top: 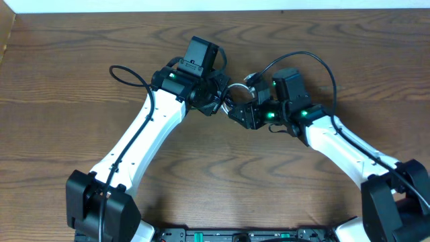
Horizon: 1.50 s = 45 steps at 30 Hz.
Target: Untangle cables
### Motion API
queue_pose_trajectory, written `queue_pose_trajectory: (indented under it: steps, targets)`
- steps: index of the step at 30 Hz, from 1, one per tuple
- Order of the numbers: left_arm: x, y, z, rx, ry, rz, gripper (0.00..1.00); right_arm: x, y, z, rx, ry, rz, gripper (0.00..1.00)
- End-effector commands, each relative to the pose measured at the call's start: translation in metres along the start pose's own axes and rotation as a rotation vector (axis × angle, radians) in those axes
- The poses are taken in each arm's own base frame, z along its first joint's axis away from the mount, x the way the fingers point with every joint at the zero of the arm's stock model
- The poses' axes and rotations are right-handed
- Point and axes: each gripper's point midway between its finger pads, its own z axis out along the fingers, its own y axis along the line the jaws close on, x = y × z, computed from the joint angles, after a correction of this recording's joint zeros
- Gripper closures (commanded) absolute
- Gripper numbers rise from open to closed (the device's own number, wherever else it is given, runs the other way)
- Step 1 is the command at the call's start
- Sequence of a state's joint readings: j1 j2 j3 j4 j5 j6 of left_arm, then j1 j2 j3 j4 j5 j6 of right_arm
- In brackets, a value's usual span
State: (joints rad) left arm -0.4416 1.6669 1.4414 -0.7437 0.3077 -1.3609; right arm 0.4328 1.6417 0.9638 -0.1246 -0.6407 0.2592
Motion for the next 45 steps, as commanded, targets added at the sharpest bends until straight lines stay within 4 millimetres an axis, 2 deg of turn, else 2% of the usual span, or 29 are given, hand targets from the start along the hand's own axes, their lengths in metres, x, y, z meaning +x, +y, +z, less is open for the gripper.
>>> queue_pose_trajectory:
  steps: [1,3,4,8,9,13,16,19,23,26,29,33,34,35,38,40,42,45]
  targets:
    - [0.005,0.004,0.001,-0.017,0.005,0.006,0.92,-0.006,-0.009,0.001,0.043,-0.028,0.005,0.78]
    - [0.004,0.005,0.002,-0.022,-0.002,0.049,0.92,-0.011,-0.007,0.001,0.037,-0.046,0.023,0.94]
    - [0.003,0.006,0.002,-0.025,-0.007,0.079,0.92,-0.013,-0.008,0.001,0.037,-0.053,0.039,0.99]
    - [-0.014,0.009,0.001,-0.056,-0.098,0.324,0.92,-0.017,-0.015,-0.006,0.037,-0.070,0.117,0.99]
    - [-0.021,0.010,0.000,-0.076,-0.129,0.438,0.92,-0.018,-0.016,-0.011,0.015,-0.068,0.138,0.99]
    - [-0.032,0.013,-0.002,-0.111,-0.142,0.694,0.92,-0.019,-0.024,-0.028,-0.056,-0.061,0.195,0.99]
    - [-0.033,0.013,-0.004,-0.103,-0.115,0.819,0.92,-0.019,-0.037,-0.044,-0.083,-0.063,0.258,0.99]
    - [-0.024,0.007,-0.004,-0.049,-0.058,0.941,0.92,-0.020,-0.047,-0.056,-0.098,-0.074,0.298,0.99]
    - [-0.018,0.005,-0.003,-0.021,-0.030,0.975,0.83,-0.019,-0.054,-0.065,-0.108,-0.079,0.333,0.99]
    - [-0.017,0.006,-0.003,-0.025,-0.022,0.976,0.83,-0.013,-0.064,-0.067,-0.064,-0.066,0.376,0.99]
    - [-0.017,0.011,-0.002,-0.040,-0.010,0.971,0.83,0.002,-0.083,-0.068,0.038,-0.035,0.453,0.99]
    - [-0.011,0.020,0.003,-0.052,0.025,0.969,0.83,0.009,-0.086,-0.070,0.055,-0.016,0.480,0.99]
    - [-0.009,0.023,0.006,-0.060,0.034,0.970,0.78,0.009,-0.084,-0.070,0.042,-0.016,0.479,0.99]
    - [-0.008,0.025,0.008,-0.066,0.040,0.972,0.77,0.005,-0.078,-0.070,0.005,-0.020,0.466,0.99]
    - [-0.005,0.031,0.016,-0.084,0.060,0.974,0.76,-0.019,-0.038,-0.081,-0.263,-0.067,0.316,0.99]
    - [-0.003,0.028,0.021,-0.067,0.075,0.975,0.76,-0.038,-0.008,-0.101,-0.464,-0.112,0.196,0.99]
    - [0.001,0.023,0.023,-0.035,0.088,0.983,0.72,-0.050,0.005,-0.117,-0.552,-0.134,0.144,0.99]
    - [0.009,0.012,0.024,0.036,0.110,1.027,0.63,-0.062,0.014,-0.135,-0.607,-0.152,0.108,0.99]
